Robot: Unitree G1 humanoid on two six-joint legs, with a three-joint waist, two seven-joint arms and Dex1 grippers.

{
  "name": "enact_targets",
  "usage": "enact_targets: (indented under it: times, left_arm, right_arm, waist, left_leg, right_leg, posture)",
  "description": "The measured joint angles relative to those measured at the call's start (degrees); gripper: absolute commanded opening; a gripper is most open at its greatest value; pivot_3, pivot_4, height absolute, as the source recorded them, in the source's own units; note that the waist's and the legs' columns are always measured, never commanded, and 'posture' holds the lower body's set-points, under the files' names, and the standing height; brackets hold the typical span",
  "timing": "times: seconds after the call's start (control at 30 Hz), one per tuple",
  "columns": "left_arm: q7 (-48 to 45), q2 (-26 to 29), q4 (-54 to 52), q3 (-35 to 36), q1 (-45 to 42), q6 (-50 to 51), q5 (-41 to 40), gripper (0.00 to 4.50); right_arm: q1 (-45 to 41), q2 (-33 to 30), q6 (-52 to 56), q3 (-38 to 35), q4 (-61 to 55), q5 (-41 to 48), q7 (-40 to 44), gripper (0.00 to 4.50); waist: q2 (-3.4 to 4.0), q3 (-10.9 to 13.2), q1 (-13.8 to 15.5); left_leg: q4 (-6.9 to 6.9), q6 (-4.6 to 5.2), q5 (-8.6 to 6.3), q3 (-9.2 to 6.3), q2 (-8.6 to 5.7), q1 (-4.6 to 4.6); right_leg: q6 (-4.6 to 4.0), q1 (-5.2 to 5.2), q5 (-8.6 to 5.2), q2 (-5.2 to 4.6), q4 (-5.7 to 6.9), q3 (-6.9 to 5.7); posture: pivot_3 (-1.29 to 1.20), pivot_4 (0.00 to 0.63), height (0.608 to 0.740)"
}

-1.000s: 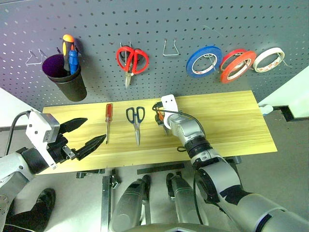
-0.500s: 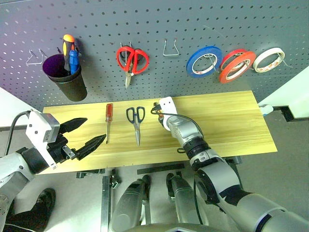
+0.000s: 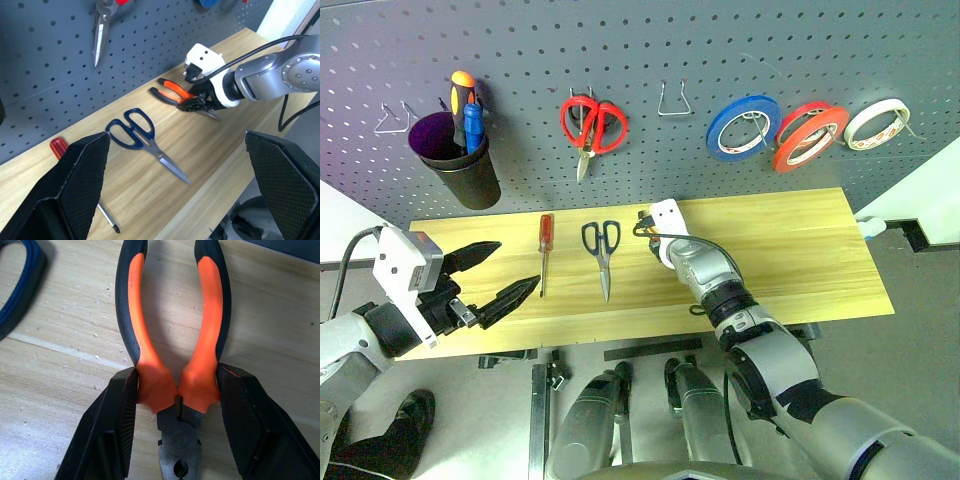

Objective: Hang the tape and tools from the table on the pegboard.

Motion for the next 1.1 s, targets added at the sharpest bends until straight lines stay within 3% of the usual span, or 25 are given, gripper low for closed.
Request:
enact_targets:
  times: [0.23, 0.53, 1.1]
  left_arm:
    - [-0.01, -0.04, 0.72, -0.55, -1.35, -0.16, 0.47, 4.5]
    - [-0.66, -0.1, 3.86, -3.27, -4.94, -1.66, 2.62, 4.5]
    - [-2.58, -0.13, 6.88, -7.2, -8.52, -2.76, 4.81, 4.5]
  right_arm:
    - [2.88, -3.01, 2.25, 0.06, -5.3, 1.54, 7.57, 2.08]
    - [12.05, -10.77, 7.37, 1.85, -18.99, 5.13, 23.32, 2.08]
    - [16.37, -17.96, 8.05, -4.69, -25.09, 12.15, 30.28, 2.08]
  waist:
    - [0.0, 0.0, -0.02]
    - [0.0, 0.0, -0.12]
    - [-0.03, -0.02, -0.16]
  left_leg:
    - [-0.01, 0.12, -0.07, -0.01, 0.0, -0.01]
    - [0.02, 0.0, 0.0, -0.02, 0.0, -0.1]
    - [0.06, -0.07, 0.05, -0.01, 0.0, -0.23]
  right_leg:
    - [0.0, 0.08, 0.0, 0.0, 0.0, 0.0]
    - [0.01, 0.05, 0.01, -0.03, 0.0, -0.04]
    - [0.01, -0.06, 0.01, -0.05, -0.01, -0.07]
  posture:
    - [0.04, 0.339, 0.729]
    - [-0.01, 0.319, 0.729]
    - [-0.05, 0.292, 0.729]
